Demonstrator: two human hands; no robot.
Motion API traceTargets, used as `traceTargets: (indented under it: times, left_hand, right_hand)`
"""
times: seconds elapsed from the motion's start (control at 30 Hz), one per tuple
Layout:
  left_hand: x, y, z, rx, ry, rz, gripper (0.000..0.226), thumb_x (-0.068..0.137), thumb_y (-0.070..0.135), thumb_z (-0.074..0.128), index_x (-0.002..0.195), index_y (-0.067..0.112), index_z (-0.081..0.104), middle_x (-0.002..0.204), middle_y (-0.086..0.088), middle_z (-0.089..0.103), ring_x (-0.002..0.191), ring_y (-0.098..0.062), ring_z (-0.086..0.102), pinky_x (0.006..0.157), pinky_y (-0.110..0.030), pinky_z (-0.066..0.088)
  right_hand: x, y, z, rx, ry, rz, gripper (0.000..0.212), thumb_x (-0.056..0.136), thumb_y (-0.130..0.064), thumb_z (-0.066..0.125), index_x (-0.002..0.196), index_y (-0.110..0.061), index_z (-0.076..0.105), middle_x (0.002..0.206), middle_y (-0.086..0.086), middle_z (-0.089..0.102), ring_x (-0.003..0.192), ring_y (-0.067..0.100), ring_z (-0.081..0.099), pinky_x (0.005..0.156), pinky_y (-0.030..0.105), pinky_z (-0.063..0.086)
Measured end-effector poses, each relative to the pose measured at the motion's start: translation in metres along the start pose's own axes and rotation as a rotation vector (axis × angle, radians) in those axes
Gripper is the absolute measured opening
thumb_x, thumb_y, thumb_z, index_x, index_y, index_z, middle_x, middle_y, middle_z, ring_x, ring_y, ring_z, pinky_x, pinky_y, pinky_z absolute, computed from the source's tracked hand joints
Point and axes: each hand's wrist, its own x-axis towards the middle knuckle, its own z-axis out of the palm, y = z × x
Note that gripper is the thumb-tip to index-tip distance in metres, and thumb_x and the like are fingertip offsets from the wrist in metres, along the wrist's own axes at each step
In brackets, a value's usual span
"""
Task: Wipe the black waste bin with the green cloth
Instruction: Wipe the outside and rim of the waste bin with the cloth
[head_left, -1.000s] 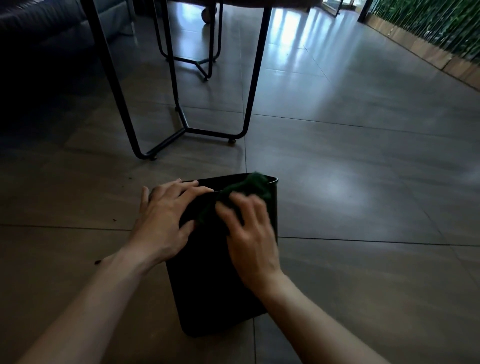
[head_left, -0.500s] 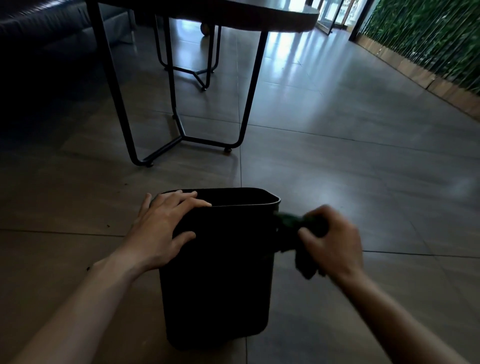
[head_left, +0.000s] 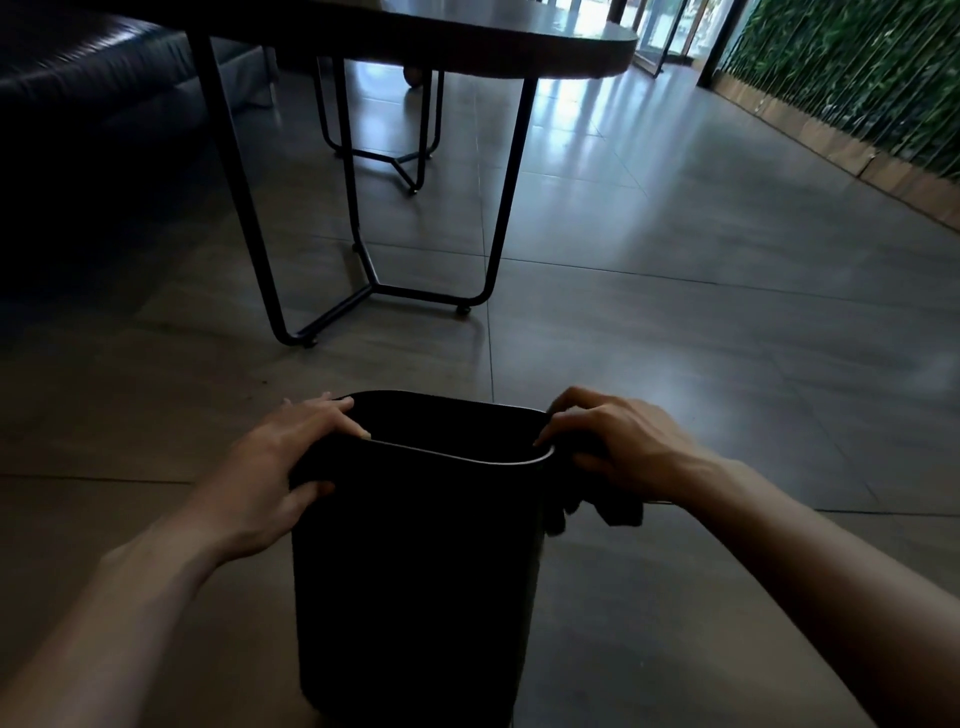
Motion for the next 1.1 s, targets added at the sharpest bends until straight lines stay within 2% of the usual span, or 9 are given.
traceTargets:
  times: [0.13,0.2,0.33,0.5,0.7,0.83,0.9,1.0,1.1]
  left_hand:
    - [-0.003,0.001,-0.006,0.047,0.048,-0.060,0.070,0.077,-0.008,0.074,0.126,0.039,0.058,0.149,0.006,0.048,0.145,-0.015,0.038,0.118,-0.031,0.026]
    - [-0.001,0.008,-0.006,0.049,0.103,-0.041,0.074,0.079,-0.004,0.073,0.136,0.039,0.053,0.153,0.007,0.045,0.146,-0.013,0.037,0.121,-0.036,0.026]
    - [0.006,0.043,-0.005,-0.100,0.280,0.140,0.060,0.086,0.026,0.064,0.143,0.038,0.048,0.151,0.019,0.045,0.142,-0.001,0.040,0.117,-0.031,0.035]
    - [0.006,0.076,0.019,-0.029,0.183,0.296,0.070,0.086,0.047,0.065,0.150,0.041,0.038,0.159,0.019,0.034,0.149,-0.005,0.029,0.119,-0.045,0.033]
    - [0.010,0.060,0.024,0.090,0.141,0.257,0.076,0.083,0.045,0.073,0.150,0.043,0.037,0.157,0.018,0.033,0.151,-0.007,0.022,0.119,-0.047,0.033]
    - [0.009,0.048,0.013,0.074,0.188,0.158,0.072,0.084,0.038,0.075,0.147,0.043,0.040,0.154,0.019,0.039,0.149,-0.005,0.027,0.121,-0.044,0.030]
    - [0.009,0.045,0.010,0.061,0.179,0.128,0.071,0.084,0.033,0.075,0.146,0.044,0.041,0.153,0.020,0.040,0.149,-0.004,0.026,0.122,-0.043,0.028]
    - [0.012,0.045,0.009,0.023,0.151,0.135,0.071,0.085,0.018,0.074,0.145,0.043,0.043,0.153,0.019,0.041,0.150,-0.004,0.024,0.124,-0.044,0.022]
    - [0.014,0.043,0.008,-0.018,0.135,0.129,0.080,0.079,-0.001,0.066,0.144,0.041,0.046,0.153,0.016,0.042,0.152,-0.005,0.021,0.125,-0.046,0.018]
  right_hand:
    - [-0.004,-0.012,-0.011,0.017,-0.015,-0.075,0.021,0.099,-0.046,0.058,0.120,-0.045,0.063,0.119,-0.019,0.060,0.099,0.014,0.063,0.072,0.035,0.051]
    - [-0.005,-0.023,-0.019,0.027,-0.014,-0.072,0.021,0.099,-0.052,0.056,0.117,-0.046,0.064,0.114,-0.019,0.061,0.098,0.013,0.062,0.069,0.030,0.044]
    - [-0.005,-0.049,-0.038,0.028,0.010,-0.055,0.024,0.097,-0.059,0.054,0.116,-0.048,0.064,0.113,-0.020,0.064,0.099,0.011,0.062,0.070,0.029,0.041]
    - [0.002,-0.069,-0.053,-0.036,0.013,0.003,0.025,0.095,-0.060,0.052,0.116,-0.050,0.061,0.109,-0.013,0.069,0.098,0.018,0.064,0.075,0.035,0.052]
    - [0.008,-0.085,-0.043,-0.040,0.261,0.005,0.027,0.099,-0.050,0.054,0.126,-0.046,0.059,0.107,-0.014,0.061,0.092,0.015,0.063,0.066,0.030,0.041]
    - [-0.003,-0.094,-0.022,0.295,0.692,-0.087,0.023,0.097,-0.031,0.060,0.118,-0.024,0.059,0.109,-0.009,0.058,0.091,0.011,0.059,0.073,0.026,0.051]
    - [-0.001,-0.108,-0.007,0.457,0.831,-0.105,0.021,0.094,-0.025,0.060,0.113,-0.018,0.054,0.116,-0.002,0.055,0.101,0.014,0.058,0.083,0.020,0.049]
    - [0.005,-0.137,0.025,0.427,0.800,-0.114,0.022,0.093,-0.024,0.059,0.113,-0.020,0.052,0.132,0.004,0.053,0.126,0.025,0.050,0.104,0.033,0.045]
    - [0.003,-0.151,0.063,0.037,0.690,-0.119,0.032,0.095,-0.037,0.058,0.124,-0.023,0.057,0.153,0.007,0.048,0.148,0.035,0.034,0.114,0.055,0.034]
